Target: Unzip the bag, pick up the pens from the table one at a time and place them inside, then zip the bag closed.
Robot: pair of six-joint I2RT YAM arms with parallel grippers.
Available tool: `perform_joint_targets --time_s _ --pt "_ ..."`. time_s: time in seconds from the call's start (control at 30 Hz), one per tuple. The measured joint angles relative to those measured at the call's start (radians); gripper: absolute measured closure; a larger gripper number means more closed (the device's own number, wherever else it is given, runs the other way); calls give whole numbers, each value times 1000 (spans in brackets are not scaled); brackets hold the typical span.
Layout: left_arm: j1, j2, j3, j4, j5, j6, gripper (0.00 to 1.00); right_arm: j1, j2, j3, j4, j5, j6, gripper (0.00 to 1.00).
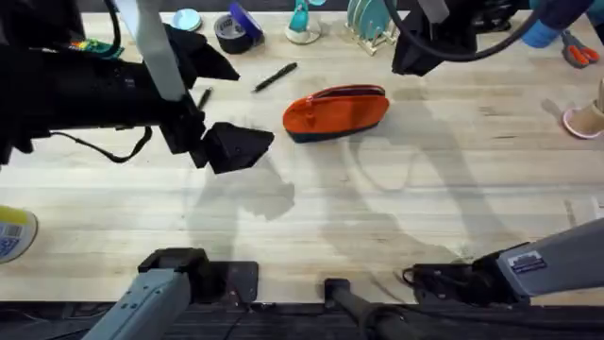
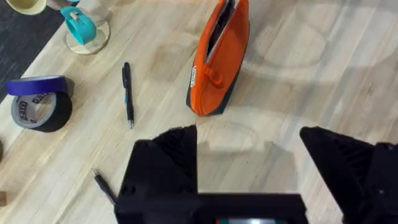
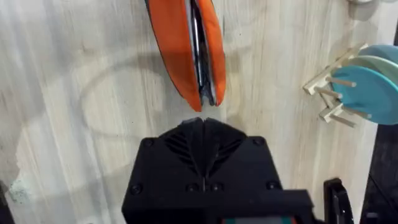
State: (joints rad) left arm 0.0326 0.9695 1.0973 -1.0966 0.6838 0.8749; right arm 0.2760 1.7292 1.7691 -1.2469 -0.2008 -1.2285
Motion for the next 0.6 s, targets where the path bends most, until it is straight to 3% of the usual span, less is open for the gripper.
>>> perform_joint_targets --time_s 0.6 --pt "0 0 0 0 0 0 7 0 84 0 31 -75 -38 973"
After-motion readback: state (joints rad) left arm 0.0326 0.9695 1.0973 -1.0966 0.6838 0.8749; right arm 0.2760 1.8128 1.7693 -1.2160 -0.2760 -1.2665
